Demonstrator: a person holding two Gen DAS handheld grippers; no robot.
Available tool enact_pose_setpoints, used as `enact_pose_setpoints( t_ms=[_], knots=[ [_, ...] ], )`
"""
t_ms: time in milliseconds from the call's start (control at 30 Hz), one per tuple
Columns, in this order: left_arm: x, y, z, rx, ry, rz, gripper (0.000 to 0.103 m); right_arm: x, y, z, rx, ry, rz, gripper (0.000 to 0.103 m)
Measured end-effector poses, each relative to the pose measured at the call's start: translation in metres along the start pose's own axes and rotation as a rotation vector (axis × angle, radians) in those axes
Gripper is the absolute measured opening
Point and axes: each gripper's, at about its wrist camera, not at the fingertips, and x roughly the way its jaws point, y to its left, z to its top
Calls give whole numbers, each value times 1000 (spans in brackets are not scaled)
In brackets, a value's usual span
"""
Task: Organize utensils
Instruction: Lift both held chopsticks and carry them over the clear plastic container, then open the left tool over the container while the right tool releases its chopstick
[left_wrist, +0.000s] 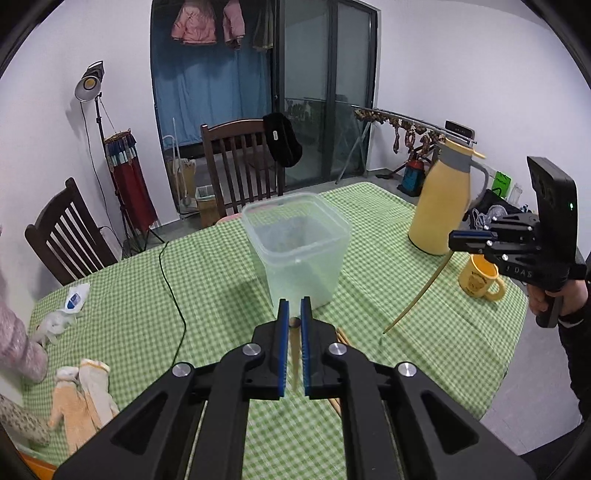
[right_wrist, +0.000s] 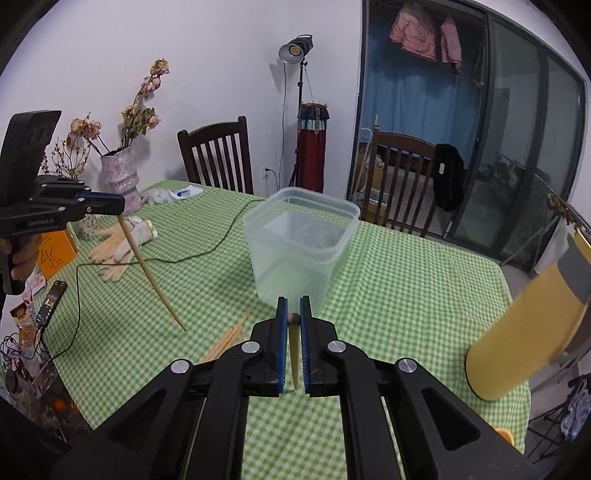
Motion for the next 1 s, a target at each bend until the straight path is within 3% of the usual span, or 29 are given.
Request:
enact_pose_setpoints(
  t_ms=[167, 300, 533, 667, 833, 1000],
  knots=[
    [-11, 10, 41, 5, -54, -1, 3, 6, -6, 35, -3, -37, 13, 7],
    [-26, 20, 91, 7, -155, 15, 3, -3, -17, 80, 9, -107, 33, 7],
    [-42, 36, 173, -66, -296, -41, 3, -26, -42, 154, 52, -245, 51, 7],
    [-37, 38, 203, -81, -341, -47, 3, -21, -53, 185, 63, -276, 39, 7],
    [12, 43, 210, -116, -324, -18, 3, 15, -61, 193, 70, -245, 15, 7],
    [107, 52, 183, -214, -201, -37, 3, 90, -67, 177, 109, -128, 47, 7]
  ],
)
